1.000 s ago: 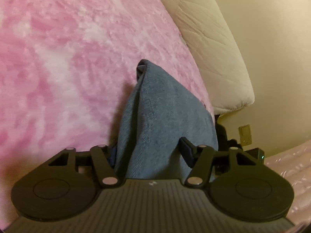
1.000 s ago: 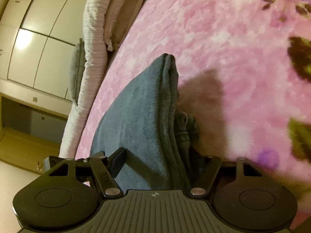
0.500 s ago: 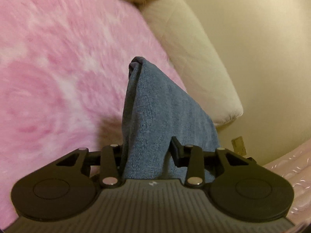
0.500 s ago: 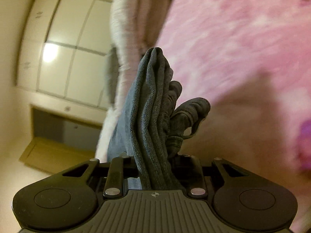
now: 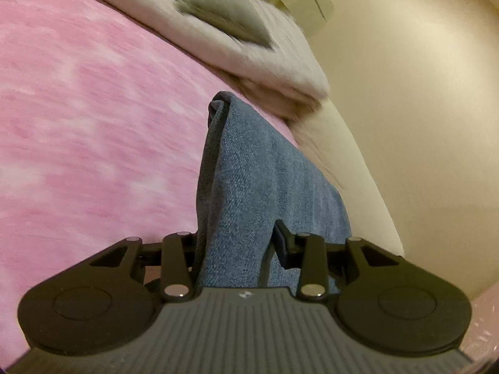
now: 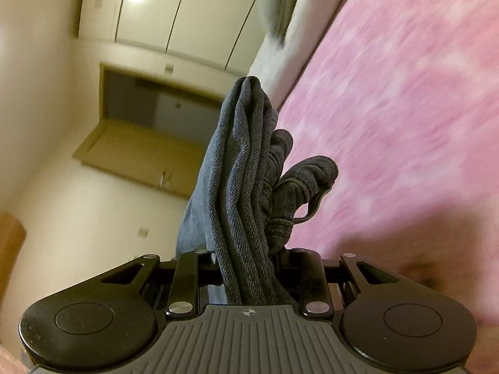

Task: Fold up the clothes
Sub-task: 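Lift the folded jeans off the blanket with both grippers, then carry the folded jeans with both grippers toward the stack of folded clothes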

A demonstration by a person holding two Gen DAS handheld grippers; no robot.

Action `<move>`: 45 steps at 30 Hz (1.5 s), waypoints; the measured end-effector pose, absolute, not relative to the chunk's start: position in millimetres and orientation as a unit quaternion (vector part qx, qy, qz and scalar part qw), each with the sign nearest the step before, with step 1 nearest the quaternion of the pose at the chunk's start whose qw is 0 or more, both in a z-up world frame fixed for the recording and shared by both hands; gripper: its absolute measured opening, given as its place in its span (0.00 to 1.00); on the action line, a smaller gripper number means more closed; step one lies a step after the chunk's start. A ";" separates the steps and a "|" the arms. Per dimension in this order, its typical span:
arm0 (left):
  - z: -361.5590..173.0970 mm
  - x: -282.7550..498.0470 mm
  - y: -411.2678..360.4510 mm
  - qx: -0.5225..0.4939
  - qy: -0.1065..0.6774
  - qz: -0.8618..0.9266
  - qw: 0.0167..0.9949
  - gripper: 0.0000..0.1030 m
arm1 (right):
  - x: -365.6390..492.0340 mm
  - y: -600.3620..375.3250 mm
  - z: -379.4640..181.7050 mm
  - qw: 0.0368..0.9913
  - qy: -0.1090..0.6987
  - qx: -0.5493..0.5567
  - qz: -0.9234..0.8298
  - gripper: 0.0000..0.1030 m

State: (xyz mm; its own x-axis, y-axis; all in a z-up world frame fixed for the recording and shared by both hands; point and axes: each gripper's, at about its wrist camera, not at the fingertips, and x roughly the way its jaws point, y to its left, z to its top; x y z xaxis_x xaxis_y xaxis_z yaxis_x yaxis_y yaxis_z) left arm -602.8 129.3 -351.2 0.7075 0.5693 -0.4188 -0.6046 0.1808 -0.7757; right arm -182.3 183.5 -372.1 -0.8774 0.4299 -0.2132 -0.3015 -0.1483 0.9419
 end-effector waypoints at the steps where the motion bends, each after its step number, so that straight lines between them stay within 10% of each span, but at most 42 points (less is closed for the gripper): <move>1: -353.6 -622.9 127.8 -0.513 0.011 0.391 0.764 0.33 | -203.5 189.4 -374.1 0.232 0.608 0.046 0.758 0.26; 10: -324.5 -769.9 106.8 -0.526 -0.051 0.461 0.713 0.33 | -359.8 249.6 -354.5 0.131 0.614 -0.015 0.778 0.26; 28: -86.1 -949.9 -20.3 -0.530 -0.088 0.518 0.665 0.33 | -559.0 172.5 -117.9 0.075 0.621 -0.072 0.777 0.26; 45: -69.7 -1014.6 -70.6 -0.513 -0.141 0.589 0.608 0.33 | -670.3 170.2 -101.1 -0.001 0.617 -0.104 0.780 0.26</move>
State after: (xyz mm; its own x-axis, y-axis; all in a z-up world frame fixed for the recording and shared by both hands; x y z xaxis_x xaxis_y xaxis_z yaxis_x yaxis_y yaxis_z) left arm -1014.6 -70.6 -69.7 0.2658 0.8615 -0.4326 -0.5726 -0.2200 -0.7898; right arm -670.3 170.2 -101.1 -0.9784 -0.1301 -0.1605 -0.1262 -0.2392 0.9627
